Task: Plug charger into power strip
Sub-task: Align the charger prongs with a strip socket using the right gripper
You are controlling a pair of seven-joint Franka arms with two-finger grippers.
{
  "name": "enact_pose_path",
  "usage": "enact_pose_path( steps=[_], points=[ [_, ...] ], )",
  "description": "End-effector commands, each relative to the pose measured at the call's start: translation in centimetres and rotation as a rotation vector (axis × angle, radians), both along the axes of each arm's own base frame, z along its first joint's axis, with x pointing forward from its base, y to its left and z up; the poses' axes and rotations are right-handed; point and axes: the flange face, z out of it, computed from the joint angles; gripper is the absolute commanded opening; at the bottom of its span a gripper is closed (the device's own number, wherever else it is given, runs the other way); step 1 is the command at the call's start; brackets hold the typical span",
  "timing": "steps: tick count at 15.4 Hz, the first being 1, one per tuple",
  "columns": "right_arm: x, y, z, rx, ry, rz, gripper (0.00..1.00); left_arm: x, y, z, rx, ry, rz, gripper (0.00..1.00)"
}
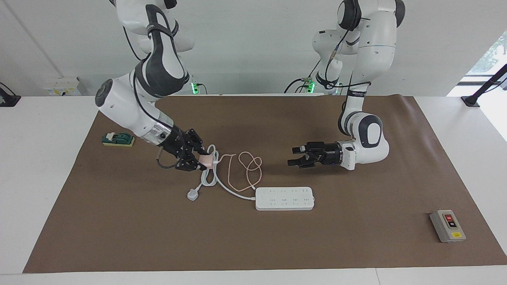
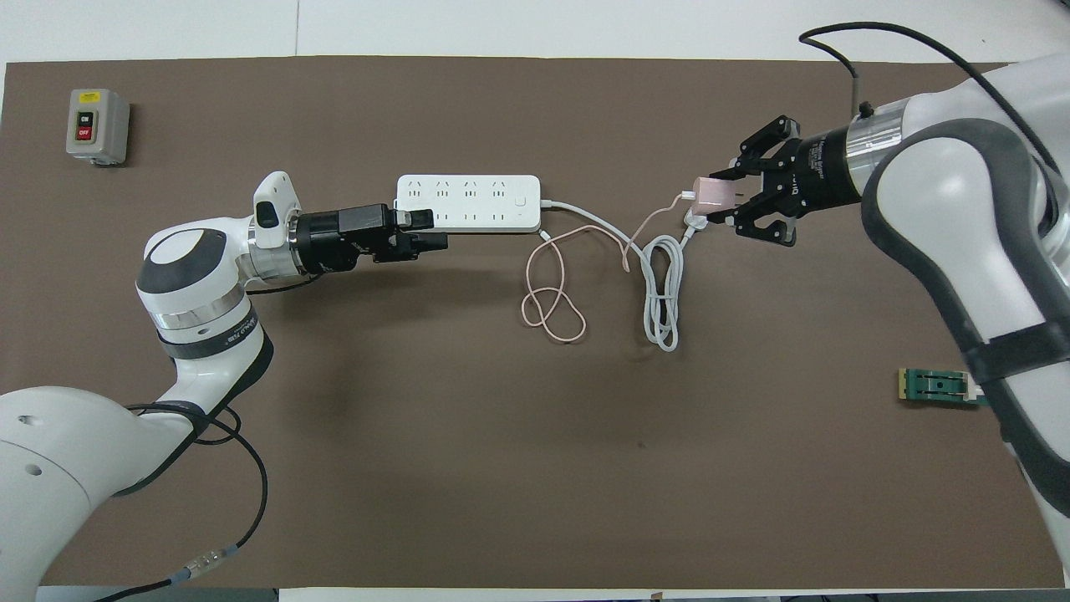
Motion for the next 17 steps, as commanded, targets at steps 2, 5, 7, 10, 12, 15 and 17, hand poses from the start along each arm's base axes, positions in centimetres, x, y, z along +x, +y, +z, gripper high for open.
enact_pose_path(
  steps=[2,5,7,10,12,15,17],
  points=[
    [-0.3,4.8,-0.4,0.017,0.006,0.014,0.0,0.1,-3.3,2.2,0.019,0.023,0.027,1.0],
    [-0.1,8.3,-1.1,0.02,0.024,0.03,0.0,1.1,-5.9,3.6,0.037,0.005,0.064,1.0],
    [0.2,10.6,-1.9,0.018,0.042,0.039,0.0,0.9,-6.9,3.6,0.051,0.036,0.079,1.0],
    [2.2,11.7,-2.0,0.017,0.037,0.029,0.0,0.7,-7.9,3.3,0.086,0.047,0.097,1.0],
    [2.4,13.3,-2.9,0.013,0.073,0.035,0.0,0.3,-8.5,3.0,0.092,0.051,0.09,1.0],
    [3.5,14.1,-2.9,-0.017,0.078,0.042,0.0,0.3,-9.1,2.8,0.121,0.049,0.11,0.97],
    [3.3,14.6,-3.0,-0.023,0.082,0.04,0.0,0.3,-9.3,2.8,0.129,0.046,0.116,0.93]
  ],
)
